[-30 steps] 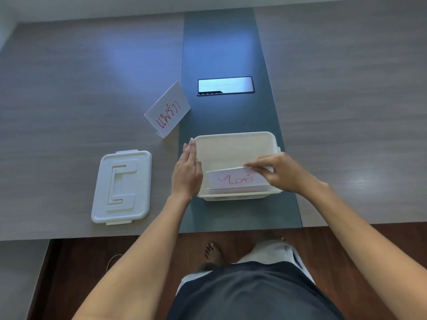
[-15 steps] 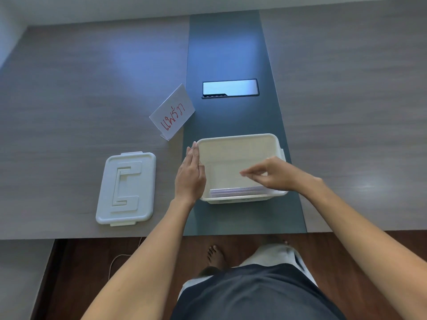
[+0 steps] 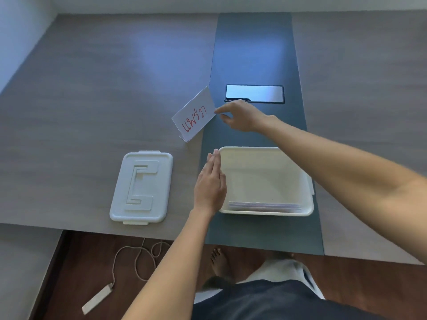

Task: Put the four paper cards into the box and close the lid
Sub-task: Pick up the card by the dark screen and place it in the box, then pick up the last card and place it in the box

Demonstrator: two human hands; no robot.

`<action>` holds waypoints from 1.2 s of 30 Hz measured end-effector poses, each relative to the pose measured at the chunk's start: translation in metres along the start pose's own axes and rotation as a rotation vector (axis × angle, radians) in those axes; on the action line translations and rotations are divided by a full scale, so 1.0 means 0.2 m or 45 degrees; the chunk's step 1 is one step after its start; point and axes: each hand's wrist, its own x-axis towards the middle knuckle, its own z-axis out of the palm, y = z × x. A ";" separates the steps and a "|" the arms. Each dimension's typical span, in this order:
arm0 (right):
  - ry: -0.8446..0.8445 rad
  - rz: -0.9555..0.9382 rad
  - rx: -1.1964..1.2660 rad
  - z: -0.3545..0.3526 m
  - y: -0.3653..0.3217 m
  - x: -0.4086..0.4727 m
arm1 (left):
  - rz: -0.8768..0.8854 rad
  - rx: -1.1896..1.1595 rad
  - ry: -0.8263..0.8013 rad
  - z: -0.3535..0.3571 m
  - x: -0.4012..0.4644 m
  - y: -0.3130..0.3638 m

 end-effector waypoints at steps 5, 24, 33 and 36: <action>-0.091 -0.032 -0.167 0.04 -0.03 0.31 | -0.010 -0.028 -0.013 0.01 0.00 -0.01; -0.108 -0.133 -0.584 0.18 -0.01 0.68 | -0.033 -0.107 -0.031 0.00 0.00 -0.02; 0.223 -0.149 -0.350 -0.02 0.09 0.37 | -0.042 -0.107 -0.068 -0.01 0.01 -0.03; 0.394 -0.132 -0.273 -0.08 0.11 0.19 | -0.047 -0.087 -0.089 -0.02 0.00 -0.01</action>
